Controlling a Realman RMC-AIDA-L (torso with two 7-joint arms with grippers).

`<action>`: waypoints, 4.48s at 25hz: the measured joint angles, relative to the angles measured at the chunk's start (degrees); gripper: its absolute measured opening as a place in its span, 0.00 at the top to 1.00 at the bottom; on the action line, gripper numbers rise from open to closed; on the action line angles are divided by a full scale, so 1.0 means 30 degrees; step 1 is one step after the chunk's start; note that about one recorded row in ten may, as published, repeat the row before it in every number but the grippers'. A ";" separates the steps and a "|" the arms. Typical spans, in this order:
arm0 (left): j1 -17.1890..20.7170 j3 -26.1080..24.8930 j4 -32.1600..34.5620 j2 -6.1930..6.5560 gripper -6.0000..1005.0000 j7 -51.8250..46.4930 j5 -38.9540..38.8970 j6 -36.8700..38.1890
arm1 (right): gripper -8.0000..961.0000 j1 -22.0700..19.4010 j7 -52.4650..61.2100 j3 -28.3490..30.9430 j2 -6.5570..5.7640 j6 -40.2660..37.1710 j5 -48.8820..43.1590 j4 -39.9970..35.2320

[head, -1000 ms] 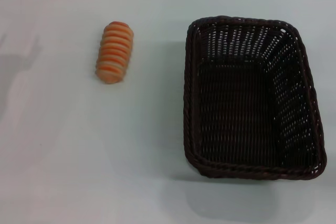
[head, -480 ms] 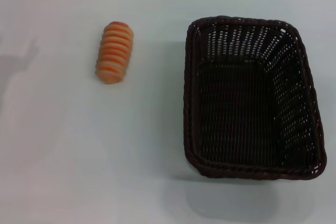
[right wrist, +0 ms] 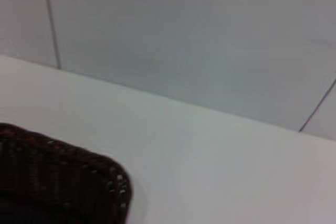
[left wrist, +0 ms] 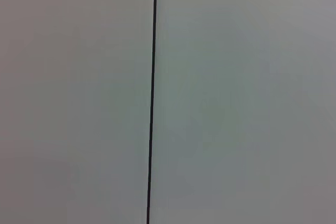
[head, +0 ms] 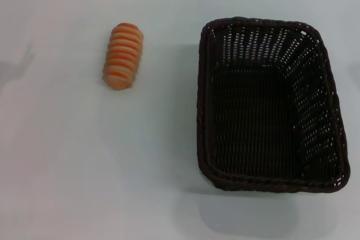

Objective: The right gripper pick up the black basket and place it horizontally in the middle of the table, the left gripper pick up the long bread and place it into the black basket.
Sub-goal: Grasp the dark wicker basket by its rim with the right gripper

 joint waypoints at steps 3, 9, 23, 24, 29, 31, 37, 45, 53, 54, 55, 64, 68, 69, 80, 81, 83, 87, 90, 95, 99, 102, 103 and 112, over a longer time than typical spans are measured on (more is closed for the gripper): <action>-0.0026 -0.0234 -0.0295 -0.0003 0.16 0.0440 -0.0558 0.0503 | 0.48 0.1095 0.0808 -0.0224 -0.0010 0.1275 -0.0431 -0.0068; -0.0007 -0.0496 -0.0852 -0.0046 0.16 0.3148 -0.2071 0.1908 | 0.48 0.1282 0.2590 -0.1355 0.0208 0.1592 -0.0807 -0.0390; -0.0693 -0.1438 -0.4197 -0.0028 0.16 0.7394 -0.5344 0.5277 | 0.48 -0.0104 0.6841 -0.5237 0.0102 0.1186 -0.0934 -0.0126; -0.0773 -0.1556 -0.4389 -0.0003 0.16 0.7418 -0.5424 0.5481 | 0.48 -0.0245 0.6949 -0.5366 0.0110 0.1103 -0.0938 -0.0127; -0.1240 -0.2157 -0.5542 0.0034 0.16 0.7607 -0.5484 0.6438 | 0.49 -0.1144 0.7566 -0.6528 0.0118 0.0389 -0.1037 -0.0130; -0.1336 -0.2268 -0.5863 0.0050 0.16 0.7666 -0.5462 0.6587 | 0.49 -0.1490 0.7671 -0.6914 0.0120 -0.0135 -0.1026 -0.0167; -0.1389 -0.2334 -0.6165 0.0059 0.16 0.7796 -0.5339 0.6650 | 0.50 -0.2034 0.7895 -0.7675 0.0129 -0.1294 -0.0928 -0.0353; -0.1422 -0.2385 -0.6184 0.0091 0.16 0.8027 -0.5304 0.6667 | 0.52 -0.2678 0.8056 -0.8420 0.0143 -0.2207 -0.0904 -0.0557; -0.1427 -0.2378 -0.6203 0.0101 0.16 0.8251 -0.5279 0.6671 | 0.53 -0.3038 0.8193 -0.9162 0.0116 -0.3253 -0.0887 -0.1248; -0.1418 -0.2378 -0.6204 0.0112 0.16 0.8252 -0.5264 0.6672 | 0.53 -0.3066 0.8198 -0.9254 0.0117 -0.3429 -0.0886 -0.1351; -0.1411 -0.2379 -0.6205 0.0115 0.16 0.8252 -0.5260 0.6671 | 0.53 -0.3105 0.8205 -0.9368 0.0121 -0.3580 -0.0886 -0.1426; -0.1388 -0.2378 -0.6205 0.0123 0.16 0.8253 -0.5202 0.6754 | 0.55 -0.3579 0.8382 -1.0128 0.0107 -0.4547 -0.0888 -0.1738; -0.1386 -0.2392 -0.6152 0.0141 0.16 0.8251 -0.4941 0.6837 | 0.56 -0.3707 0.8500 -1.0406 0.0109 -0.4666 -0.0888 -0.1764; -0.1387 -0.2399 -0.6131 0.0141 0.16 0.8251 -0.4843 0.6844 | 0.56 -0.3743 0.8531 -1.0450 0.0111 -0.4666 -0.0888 -0.1759; -0.1380 -0.2410 -0.6175 0.0121 0.16 0.8249 -0.4743 0.6875 | 0.58 -0.4404 0.8594 -1.0513 0.0063 -0.4677 -0.1008 -0.1630; -0.1380 -0.2410 -0.6175 0.0121 0.16 0.8249 -0.4743 0.6875 | 0.58 -0.4420 0.8569 -1.0523 0.0060 -0.4763 -0.1011 -0.1730; -0.1391 -0.2408 -0.6176 0.0118 0.16 0.8249 -0.4744 0.6877 | 0.58 -0.4428 0.8536 -1.0551 0.0047 -0.4992 -0.1017 -0.1988; -0.1402 -0.2409 -0.6176 0.0118 0.16 0.8249 -0.4744 0.6877 | 0.59 -0.4430 0.8230 -1.0603 0.0040 -0.5839 -0.0976 -0.2749; -0.1427 -0.2420 -0.6181 0.0118 0.16 0.8249 -0.4748 0.6869 | 0.59 -0.4327 0.8066 -1.0689 0.0062 -0.6372 -0.0923 -0.3169; -0.1442 -0.2437 -0.6201 0.0119 0.16 0.8249 -0.4750 0.6826 | 0.60 -0.4007 0.8013 -1.0937 0.0070 -0.6937 -0.0919 -0.3611; -0.1447 -0.2438 -0.6228 0.0118 0.16 0.8248 -0.4750 0.6828 | 0.61 -0.3779 0.7478 -1.1295 0.0054 -0.7067 -0.0899 -0.3995; -0.1441 -0.2485 -0.6233 0.0118 0.16 0.8248 -0.4750 0.6844 | 0.61 -0.3664 0.7217 -1.1635 0.0052 -0.7045 -0.0901 -0.4054; -0.1435 -0.2521 -0.6232 0.0118 0.16 0.8248 -0.4749 0.6846 | 0.61 -0.3664 0.7166 -1.1743 0.0047 -0.7072 -0.0931 -0.4030; -0.1370 -0.2607 -0.6339 0.0117 0.16 0.8249 -0.4749 0.6945 | 0.73 -0.3958 0.6029 -1.2519 0.0021 -0.7245 -0.1765 -0.3297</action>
